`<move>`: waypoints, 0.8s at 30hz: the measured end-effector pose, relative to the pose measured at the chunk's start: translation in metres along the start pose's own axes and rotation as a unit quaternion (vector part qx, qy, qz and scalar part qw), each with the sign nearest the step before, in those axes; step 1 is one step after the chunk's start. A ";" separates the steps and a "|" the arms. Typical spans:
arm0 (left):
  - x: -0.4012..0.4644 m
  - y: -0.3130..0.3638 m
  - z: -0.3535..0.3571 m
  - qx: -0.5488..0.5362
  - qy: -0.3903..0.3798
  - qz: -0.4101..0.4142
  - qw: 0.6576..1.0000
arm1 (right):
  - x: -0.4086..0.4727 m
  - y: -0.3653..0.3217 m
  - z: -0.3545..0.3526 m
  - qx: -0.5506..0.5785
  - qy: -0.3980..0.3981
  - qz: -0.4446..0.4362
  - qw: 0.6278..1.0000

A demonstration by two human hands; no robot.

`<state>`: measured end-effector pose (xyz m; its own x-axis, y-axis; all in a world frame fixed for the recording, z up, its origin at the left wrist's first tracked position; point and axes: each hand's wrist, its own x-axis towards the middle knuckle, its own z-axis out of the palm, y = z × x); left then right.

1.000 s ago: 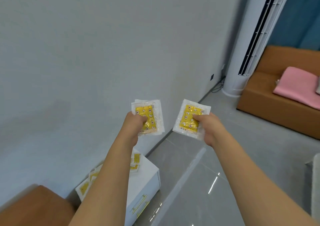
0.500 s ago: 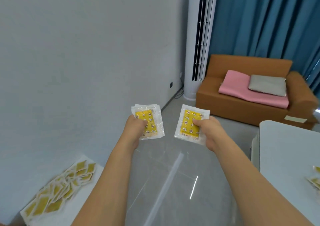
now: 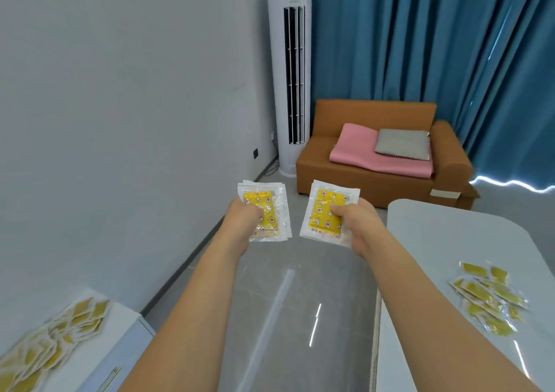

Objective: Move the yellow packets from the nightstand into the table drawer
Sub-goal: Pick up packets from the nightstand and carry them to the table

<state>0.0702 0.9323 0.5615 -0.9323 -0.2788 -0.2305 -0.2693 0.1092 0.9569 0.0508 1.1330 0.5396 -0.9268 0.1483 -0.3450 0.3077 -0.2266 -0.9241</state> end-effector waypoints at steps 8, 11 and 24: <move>-0.063 0.009 0.149 0.011 0.024 0.006 1.000 | 0.000 -0.026 -0.176 -0.037 0.018 0.002 0.999; -0.085 0.009 0.201 0.024 0.000 -0.004 1.000 | -0.001 -0.034 -0.232 -0.038 0.023 0.019 0.999; -0.148 0.019 0.376 0.020 -0.026 -0.025 0.999 | 0.019 -0.056 -0.427 -0.016 0.051 0.019 0.998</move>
<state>0.1122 1.3339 0.5470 -0.9288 -0.2346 -0.2870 -0.3235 0.1350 0.9366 0.1078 1.5596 0.5147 -0.8887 0.2372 -0.3923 0.3496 -0.2027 -0.9147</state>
